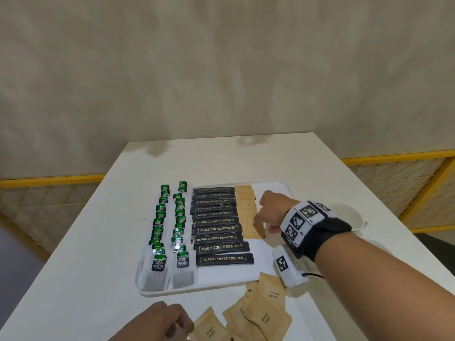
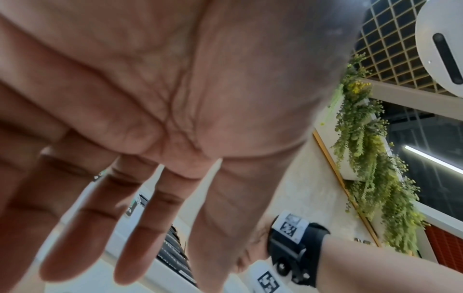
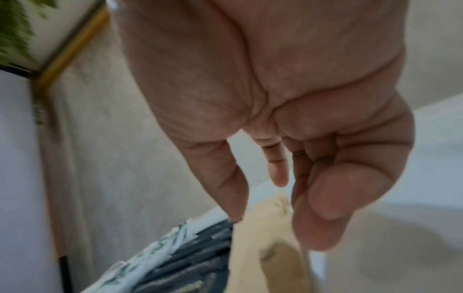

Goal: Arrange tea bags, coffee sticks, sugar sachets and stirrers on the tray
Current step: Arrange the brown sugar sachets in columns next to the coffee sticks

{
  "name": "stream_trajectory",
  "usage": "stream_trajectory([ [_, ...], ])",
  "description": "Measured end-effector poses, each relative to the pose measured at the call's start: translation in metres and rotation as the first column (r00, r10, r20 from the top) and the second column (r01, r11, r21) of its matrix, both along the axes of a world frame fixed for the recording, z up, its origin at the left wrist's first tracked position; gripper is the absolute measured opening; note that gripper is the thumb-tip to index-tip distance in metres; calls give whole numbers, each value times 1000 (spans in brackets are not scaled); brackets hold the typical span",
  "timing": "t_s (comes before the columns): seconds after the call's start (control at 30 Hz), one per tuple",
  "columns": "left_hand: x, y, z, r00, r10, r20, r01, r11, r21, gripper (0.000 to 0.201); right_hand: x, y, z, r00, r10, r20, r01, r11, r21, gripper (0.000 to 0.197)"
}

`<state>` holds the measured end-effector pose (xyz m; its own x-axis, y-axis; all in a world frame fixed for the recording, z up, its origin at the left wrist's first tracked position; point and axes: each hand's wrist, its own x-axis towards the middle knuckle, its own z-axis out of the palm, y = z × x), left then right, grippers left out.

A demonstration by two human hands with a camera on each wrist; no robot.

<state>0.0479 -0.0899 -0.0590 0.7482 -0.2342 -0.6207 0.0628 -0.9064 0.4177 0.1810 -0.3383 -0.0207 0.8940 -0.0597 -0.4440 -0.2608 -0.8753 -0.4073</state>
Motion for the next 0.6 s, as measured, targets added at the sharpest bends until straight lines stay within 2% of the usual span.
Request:
stream_trajectory([
  [0.03, -2, -2, 4, 995, -82, 65, 79, 996, 35, 47, -7, -1, 5, 999, 26, 29, -25, 1000, -2, 45],
  [0.07, -5, -3, 6, 989, -119, 85, 113, 991, 72, 28, -17, -1, 12, 997, 68, 46, -67, 998, -15, 44],
  [0.1, -6, -3, 3, 988, -132, 85, 126, 989, 72, 22, -28, 0, 18, 991, 123, 44, -121, 992, -44, 41],
  [0.13, -8, -5, 5, 985, -160, 60, 155, 984, 84, 32, -40, 1, 24, 983, 183, 22, -180, 980, -78, 37],
  [0.17, -11, -8, 3, 976, -189, 109, 180, 980, 86, 34, -54, 3, 28, 972, 235, -17, -235, 966, -106, 35],
  [0.27, -19, -28, 15, 968, -173, 183, 156, 982, 103, 28, -93, 8, 33, 924, 346, -165, -371, 915, -159, 33],
  [0.37, -25, -40, 19, 958, -186, 219, 150, 974, 170, 37, -127, 14, 31, 878, 401, -261, -463, 849, -254, 45],
  [0.47, -29, -48, 19, 949, -205, 240, 157, 966, 203, 41, -150, 21, 23, 887, 364, -282, -441, 850, -289, 45],
  [0.6, -34, -52, 12, 939, -245, 239, 181, 948, 261, 53, -159, 30, 4, 961, 210, -180, -254, 929, -270, 75],
])
